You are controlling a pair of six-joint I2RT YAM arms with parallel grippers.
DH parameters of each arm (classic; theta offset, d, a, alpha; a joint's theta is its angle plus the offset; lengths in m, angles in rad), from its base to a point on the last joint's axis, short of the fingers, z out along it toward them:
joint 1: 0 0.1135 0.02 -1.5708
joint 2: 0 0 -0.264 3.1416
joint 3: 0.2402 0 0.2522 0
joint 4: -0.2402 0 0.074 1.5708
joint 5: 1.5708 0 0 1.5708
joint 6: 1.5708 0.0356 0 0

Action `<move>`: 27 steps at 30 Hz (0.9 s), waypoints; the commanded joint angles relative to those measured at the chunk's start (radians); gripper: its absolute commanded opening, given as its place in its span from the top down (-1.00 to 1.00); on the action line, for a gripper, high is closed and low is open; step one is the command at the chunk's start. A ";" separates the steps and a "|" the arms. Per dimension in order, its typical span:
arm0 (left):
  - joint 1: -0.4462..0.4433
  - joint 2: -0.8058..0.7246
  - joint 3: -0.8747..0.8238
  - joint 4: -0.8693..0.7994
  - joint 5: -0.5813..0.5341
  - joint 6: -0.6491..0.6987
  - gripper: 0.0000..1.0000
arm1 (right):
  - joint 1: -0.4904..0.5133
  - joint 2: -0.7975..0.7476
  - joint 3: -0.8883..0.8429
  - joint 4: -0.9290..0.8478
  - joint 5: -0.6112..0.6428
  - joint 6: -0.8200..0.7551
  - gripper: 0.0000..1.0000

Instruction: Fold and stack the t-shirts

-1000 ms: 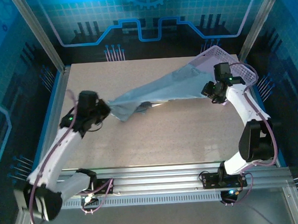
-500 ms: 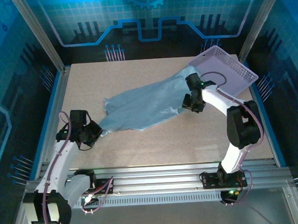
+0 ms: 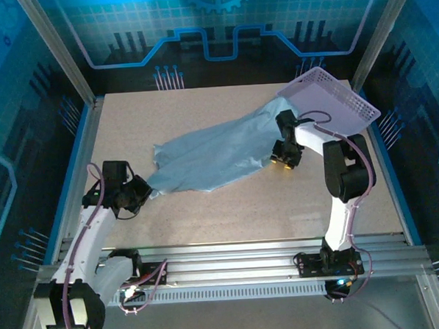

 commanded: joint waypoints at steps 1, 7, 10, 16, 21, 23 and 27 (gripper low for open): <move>0.000 0.011 0.037 0.012 0.031 -0.007 1.00 | 0.005 0.055 0.050 0.082 0.015 -0.013 0.23; 0.000 0.008 0.036 0.017 0.028 -0.013 1.00 | 0.006 0.079 0.073 0.063 0.008 -0.004 0.21; 0.000 0.011 0.034 0.025 0.027 -0.022 1.00 | 0.008 0.097 0.104 0.068 0.021 -0.018 0.33; -0.002 0.011 0.047 0.021 0.027 -0.023 1.00 | 0.016 0.025 0.128 0.046 0.062 -0.024 0.31; -0.001 0.007 0.040 0.044 0.026 -0.032 1.00 | 0.014 -0.058 0.089 0.032 0.070 -0.018 0.09; -0.002 0.010 0.034 0.060 0.028 -0.039 1.00 | 0.011 -0.037 0.095 0.010 0.069 -0.014 0.08; -0.002 0.028 0.028 0.088 0.041 -0.052 1.00 | 0.008 0.004 0.097 0.001 0.063 0.007 0.07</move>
